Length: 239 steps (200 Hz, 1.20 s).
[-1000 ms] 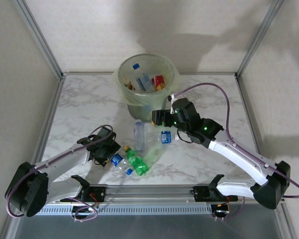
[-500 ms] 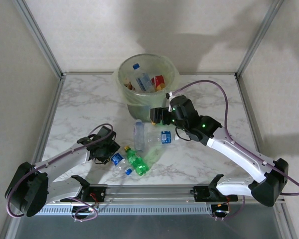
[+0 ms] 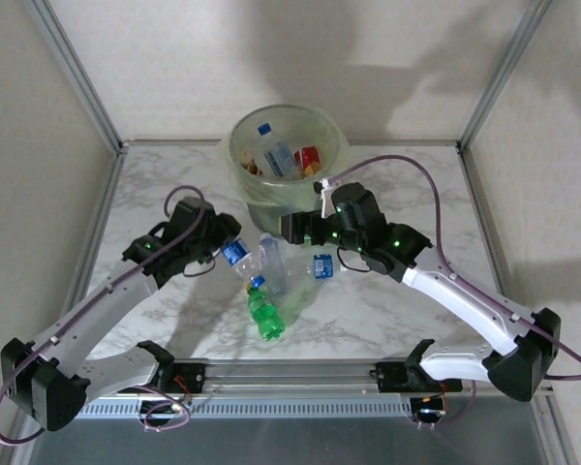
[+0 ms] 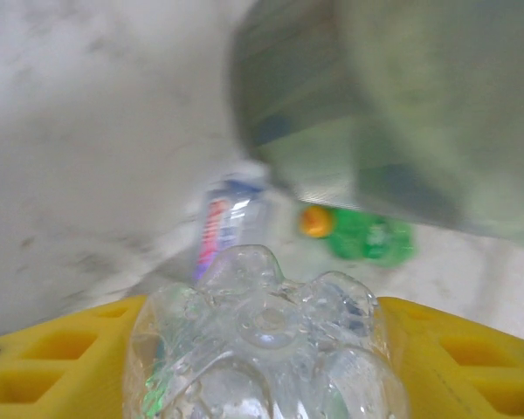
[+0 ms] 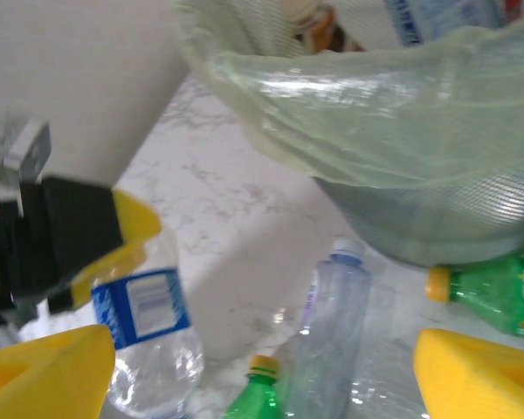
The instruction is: Put the plastic bottles in the bin
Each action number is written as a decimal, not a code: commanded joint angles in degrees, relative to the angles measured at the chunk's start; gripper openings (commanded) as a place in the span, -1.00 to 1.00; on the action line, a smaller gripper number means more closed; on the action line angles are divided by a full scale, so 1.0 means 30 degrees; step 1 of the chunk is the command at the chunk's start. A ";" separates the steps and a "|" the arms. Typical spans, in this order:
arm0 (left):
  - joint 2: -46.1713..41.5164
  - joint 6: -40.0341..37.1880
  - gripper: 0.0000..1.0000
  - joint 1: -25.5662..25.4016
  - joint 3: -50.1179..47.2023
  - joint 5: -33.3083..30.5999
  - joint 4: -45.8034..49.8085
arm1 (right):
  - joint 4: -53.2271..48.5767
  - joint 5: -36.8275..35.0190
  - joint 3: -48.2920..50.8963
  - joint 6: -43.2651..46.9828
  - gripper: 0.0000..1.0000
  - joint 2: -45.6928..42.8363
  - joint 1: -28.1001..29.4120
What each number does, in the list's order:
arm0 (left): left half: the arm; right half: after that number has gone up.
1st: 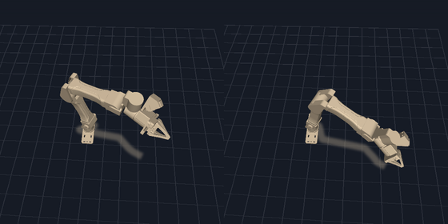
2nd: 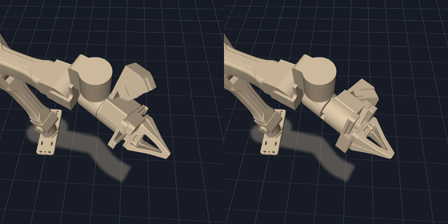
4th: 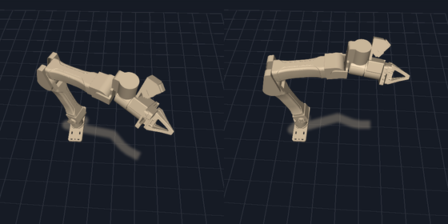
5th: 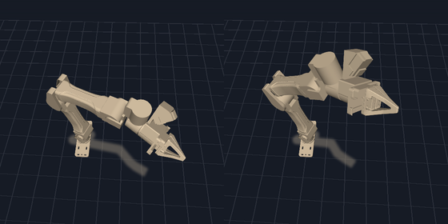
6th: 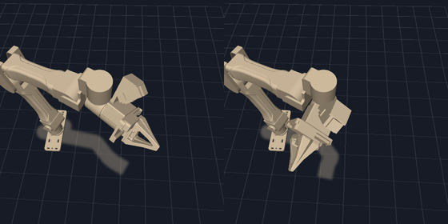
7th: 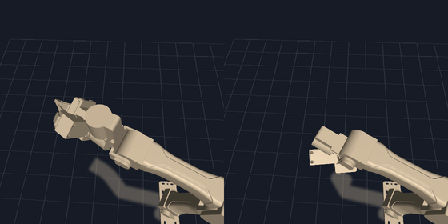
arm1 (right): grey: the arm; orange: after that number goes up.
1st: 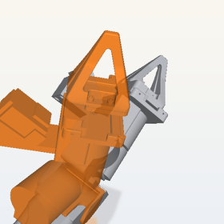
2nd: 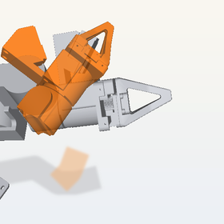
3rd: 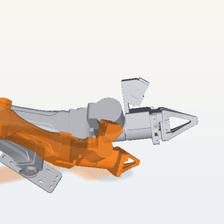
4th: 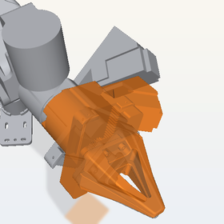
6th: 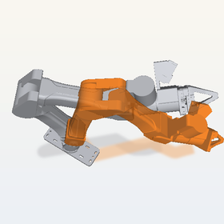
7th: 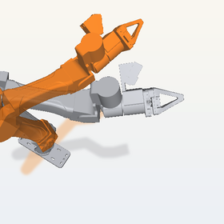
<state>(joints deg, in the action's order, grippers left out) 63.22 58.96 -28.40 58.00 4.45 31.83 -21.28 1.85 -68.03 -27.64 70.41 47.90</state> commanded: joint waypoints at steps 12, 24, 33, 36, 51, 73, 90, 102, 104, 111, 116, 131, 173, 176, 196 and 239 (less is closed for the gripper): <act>0.0688 -0.4054 0.09 0.0166 0.3299 0.2882 -0.2084 | 0.1472 0.3727 -0.1020 0.0424 0.83 -0.0159 -0.0262; 0.0936 -0.4458 0.08 0.0180 0.3959 0.3695 -0.3094 | 0.1707 0.4518 -0.0917 0.0507 0.85 -0.0277 -0.0383; 0.1271 -0.4624 0.08 0.0206 0.4486 0.4384 -0.3965 | 0.1854 0.5090 -0.0852 0.0540 0.86 -0.0341 -0.0460; 0.1429 -0.4646 0.09 0.0209 0.4676 0.4667 -0.4189 | 0.1882 0.5246 -0.0824 0.0563 0.86 -0.0368 -0.0508; 0.2463 -0.4978 0.08 0.0239 0.5898 0.6231 -0.4945 | 0.1864 0.5804 -0.0944 0.0557 0.87 -0.0412 -0.0646; 0.3933 -0.5429 0.07 0.0243 0.7430 0.8510 -0.5446 | 0.1460 0.5801 -0.1237 0.0658 0.90 -0.0603 -0.0675; 0.4550 -0.5771 0.07 0.0239 0.8207 0.9628 -0.5649 | 0.1190 0.5473 -0.1262 0.0687 0.95 -0.0802 -0.0783; 0.4618 -0.6089 0.09 0.0239 0.8380 0.9811 -0.5827 | 0.1281 0.5591 -0.1079 0.0579 0.97 -0.0976 -0.0913; 0.4619 -0.6125 0.10 0.0239 0.8367 0.9800 -0.5870 | 0.1304 0.5616 -0.1046 0.0550 0.97 -0.1009 -0.0939; 0.4620 -0.6316 0.11 0.0239 0.8382 0.9880 -0.5987 | 0.1432 0.5733 -0.0919 0.0467 0.97 -0.1074 -0.0986; 0.4620 -0.6401 0.11 0.0239 0.8392 0.9959 -0.6074 | 0.1540 0.5792 -0.0791 0.0419 0.97 -0.1113 -0.1088; 0.4775 -0.6469 0.11 0.0239 0.8437 1.0444 -0.6236 | 0.1807 0.5801 -0.0647 0.0309 0.97 -0.1208 -0.1241; 0.4103 -0.5537 0.11 0.0213 0.6477 1.3159 -1.0039 | 0.3049 0.7459 -0.0863 -0.0340 0.96 -0.1104 -0.2052; 0.3980 -0.5346 0.11 0.0210 0.6236 1.3352 -1.0588 | 0.3218 0.7820 -0.0869 -0.0401 0.96 -0.1097 -0.2095; 0.3295 -0.3811 0.14 0.0239 0.4903 1.4257 -1.4071 | 0.4602 0.9978 -0.0722 -0.1008 0.96 -0.1162 -0.2414; 0.3693 -0.2214 0.12 0.0268 0.4791 1.5671 -1.6579 | 0.4869 1.1166 -0.1026 -0.1218 0.96 -0.1061 -0.2548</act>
<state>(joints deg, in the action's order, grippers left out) 74.94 47.88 -28.23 72.55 45.63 -6.63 -8.80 31.24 -69.56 -30.35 67.75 40.75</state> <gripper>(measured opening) 0.591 0.985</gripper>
